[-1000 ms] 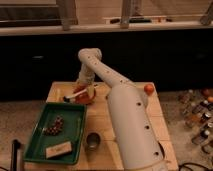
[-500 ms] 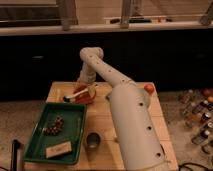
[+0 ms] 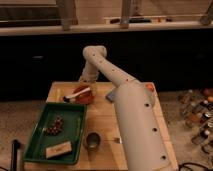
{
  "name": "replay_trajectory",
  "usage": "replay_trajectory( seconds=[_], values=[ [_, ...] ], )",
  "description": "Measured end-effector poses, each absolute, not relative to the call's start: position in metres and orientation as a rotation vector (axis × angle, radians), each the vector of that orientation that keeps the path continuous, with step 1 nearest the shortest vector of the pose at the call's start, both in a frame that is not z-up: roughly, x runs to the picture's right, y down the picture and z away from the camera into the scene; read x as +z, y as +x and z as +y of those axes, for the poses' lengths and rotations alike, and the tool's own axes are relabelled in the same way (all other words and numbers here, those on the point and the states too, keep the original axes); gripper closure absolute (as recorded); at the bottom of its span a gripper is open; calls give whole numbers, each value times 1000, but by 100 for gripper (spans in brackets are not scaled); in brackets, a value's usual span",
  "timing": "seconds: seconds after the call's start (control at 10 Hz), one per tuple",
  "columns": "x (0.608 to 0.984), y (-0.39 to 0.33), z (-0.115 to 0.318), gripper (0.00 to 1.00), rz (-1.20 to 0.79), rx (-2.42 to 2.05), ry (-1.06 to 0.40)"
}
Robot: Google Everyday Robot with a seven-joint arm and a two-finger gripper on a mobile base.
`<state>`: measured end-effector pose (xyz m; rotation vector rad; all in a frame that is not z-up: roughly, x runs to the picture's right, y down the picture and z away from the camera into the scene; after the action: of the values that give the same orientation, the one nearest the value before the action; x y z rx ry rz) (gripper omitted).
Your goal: Place brush in red bowl
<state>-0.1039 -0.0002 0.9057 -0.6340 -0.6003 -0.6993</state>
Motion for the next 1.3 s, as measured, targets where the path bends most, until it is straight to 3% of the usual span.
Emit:
replay_trajectory(
  seconds=[1.3],
  values=[
    [904, -102, -4, 24, -600, -699, -617]
  ],
)
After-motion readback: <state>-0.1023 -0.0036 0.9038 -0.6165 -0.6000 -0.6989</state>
